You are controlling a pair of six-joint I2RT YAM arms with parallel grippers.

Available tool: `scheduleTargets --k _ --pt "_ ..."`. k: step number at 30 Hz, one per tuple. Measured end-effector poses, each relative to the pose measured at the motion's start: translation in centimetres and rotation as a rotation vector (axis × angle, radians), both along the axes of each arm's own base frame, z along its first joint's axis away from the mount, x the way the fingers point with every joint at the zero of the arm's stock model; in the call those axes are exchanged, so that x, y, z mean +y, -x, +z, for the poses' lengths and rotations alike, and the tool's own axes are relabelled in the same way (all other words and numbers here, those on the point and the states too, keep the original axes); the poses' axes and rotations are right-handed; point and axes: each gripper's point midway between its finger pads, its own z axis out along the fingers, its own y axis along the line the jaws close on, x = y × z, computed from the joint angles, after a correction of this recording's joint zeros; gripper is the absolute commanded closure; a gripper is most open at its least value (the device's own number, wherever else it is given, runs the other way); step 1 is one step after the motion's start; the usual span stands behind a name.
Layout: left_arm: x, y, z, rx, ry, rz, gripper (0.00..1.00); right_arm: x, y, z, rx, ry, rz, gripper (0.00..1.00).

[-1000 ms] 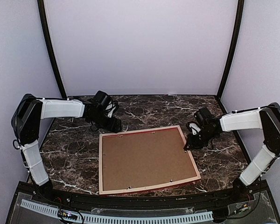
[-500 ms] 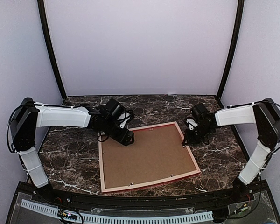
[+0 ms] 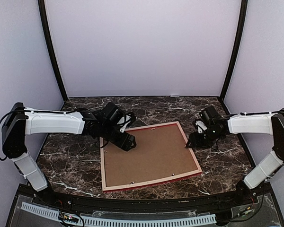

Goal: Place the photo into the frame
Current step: Pick up the photo frame from the center of the board.

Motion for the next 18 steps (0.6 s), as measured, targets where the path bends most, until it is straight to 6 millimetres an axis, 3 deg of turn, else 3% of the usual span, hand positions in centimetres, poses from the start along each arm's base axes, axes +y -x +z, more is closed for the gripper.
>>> scheduleTargets --k 9,18 --pt "0.4 0.1 1.1 -0.027 0.014 0.007 0.18 -0.7 5.6 -1.6 0.062 0.004 -0.004 0.52" --pt "0.1 0.7 2.3 -0.059 0.060 -0.010 0.18 -0.4 5.8 -2.3 0.048 0.021 -0.012 0.84"
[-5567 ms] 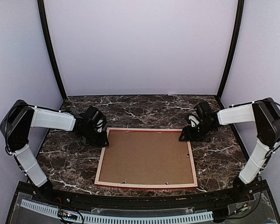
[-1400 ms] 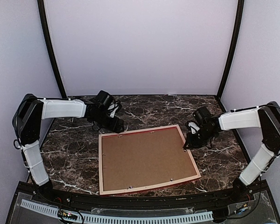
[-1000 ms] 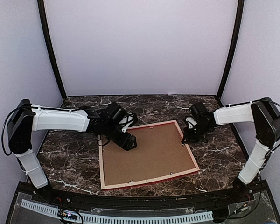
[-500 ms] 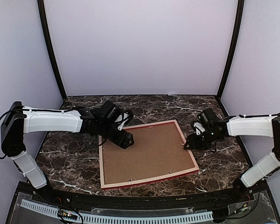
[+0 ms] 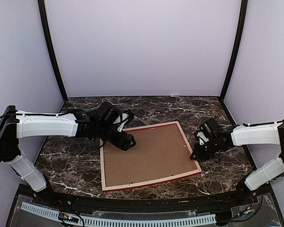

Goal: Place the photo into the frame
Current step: Pick up the photo frame from the center of the board.

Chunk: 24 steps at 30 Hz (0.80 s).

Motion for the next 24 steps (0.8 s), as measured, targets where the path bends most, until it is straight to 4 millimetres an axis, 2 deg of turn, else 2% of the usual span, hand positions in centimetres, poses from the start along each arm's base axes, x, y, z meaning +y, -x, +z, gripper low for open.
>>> scheduleTargets --k 6,11,16,20,24 --pt "-1.8 2.0 0.0 -0.017 0.005 -0.085 0.18 0.0 -0.2 0.4 -0.008 0.040 0.015 1.00" --pt "-4.8 5.3 0.3 -0.075 -0.015 -0.226 0.16 -0.1 -0.5 0.9 0.032 0.073 0.000 1.00" --pt "-8.5 9.0 0.4 -0.179 -0.079 -0.392 0.16 0.6 -1.4 3.4 0.037 0.069 0.000 1.00" --pt "-10.0 10.8 -0.7 -0.260 -0.161 -0.484 0.16 0.9 -1.8 5.1 0.047 0.065 0.003 1.00" --pt "-10.3 11.9 -2.2 -0.338 -0.269 -0.545 0.15 1.1 -1.6 6.0 0.076 0.064 0.008 1.00"
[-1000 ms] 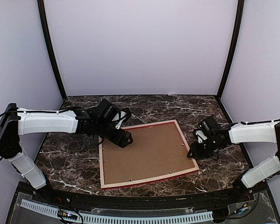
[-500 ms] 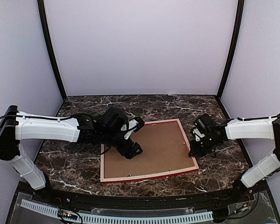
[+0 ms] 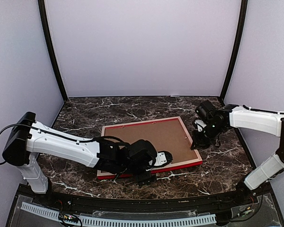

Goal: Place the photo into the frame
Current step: Pick up the photo frame from the center of the board.

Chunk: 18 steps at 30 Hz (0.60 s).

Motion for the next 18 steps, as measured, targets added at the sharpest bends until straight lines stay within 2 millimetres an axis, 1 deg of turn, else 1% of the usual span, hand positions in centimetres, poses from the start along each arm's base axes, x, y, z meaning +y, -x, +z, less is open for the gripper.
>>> scheduleTargets --k 4,7,10,13,15,16,18 --pt "0.3 0.1 -0.5 -0.098 -0.071 -0.023 0.16 0.1 0.3 0.4 0.027 -0.004 0.004 1.00" --pt "0.8 -0.4 -1.0 -0.166 -0.126 -0.015 0.18 0.2 0.6 0.7 0.044 -0.010 0.007 1.00" --pt "1.1 -1.0 -1.6 -0.236 -0.182 -0.001 0.24 0.3 0.8 0.8 0.056 -0.015 0.011 1.00" --pt "1.6 -1.6 -1.9 -0.306 -0.237 0.012 0.34 0.4 1.1 0.8 0.070 -0.021 0.018 1.00" --pt "1.8 -1.6 -1.9 -0.343 -0.262 0.011 0.41 0.4 1.1 0.9 0.073 -0.023 0.019 1.00" --pt "1.8 -1.6 -1.9 -0.367 -0.278 0.009 0.43 0.5 1.1 0.9 0.075 -0.023 0.019 1.00" --pt "2.0 -1.6 -1.8 -0.391 -0.297 0.008 0.46 0.5 1.1 0.8 0.079 -0.024 0.019 0.96"
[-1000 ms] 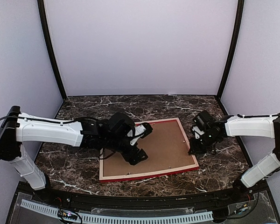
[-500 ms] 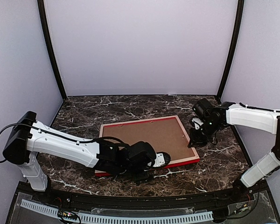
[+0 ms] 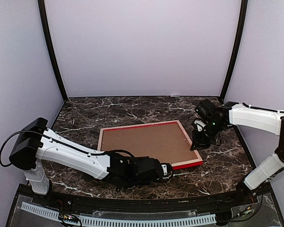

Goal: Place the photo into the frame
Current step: Pick up the photo frame from the center of the board, then pass from the right arm to the left

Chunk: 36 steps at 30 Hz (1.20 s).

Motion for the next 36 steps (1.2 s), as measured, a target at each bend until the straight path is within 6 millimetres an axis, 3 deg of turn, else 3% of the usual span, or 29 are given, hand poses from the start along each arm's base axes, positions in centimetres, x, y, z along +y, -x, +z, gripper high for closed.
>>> scheduleTargets --k 7,12,18,24,28,36 --pt "0.2 0.2 0.9 -0.056 -0.050 -0.006 0.63 0.2 -0.1 0.3 0.005 -0.013 0.002 0.69" --pt "0.5 -0.4 1.9 -0.109 -0.079 0.017 0.77 1.3 -1.1 2.2 -0.040 -0.067 0.024 0.61" --pt "0.1 -1.1 4.1 -0.156 -0.078 0.040 0.90 1.6 -3.0 6.2 -0.136 -0.092 0.027 0.57" --pt "0.0 -1.3 5.7 -0.175 -0.096 0.027 1.00 0.6 -6.2 12.3 -0.300 -0.142 -0.006 0.52" --pt "-0.5 -1.3 8.9 -0.194 -0.082 -0.006 1.00 -0.9 -8.0 15.8 -0.395 -0.148 -0.040 0.50" --pt "-2.6 -1.9 17.3 -0.128 0.062 -0.046 1.00 -3.8 -10.3 20.9 -0.531 -0.157 -0.101 0.49"
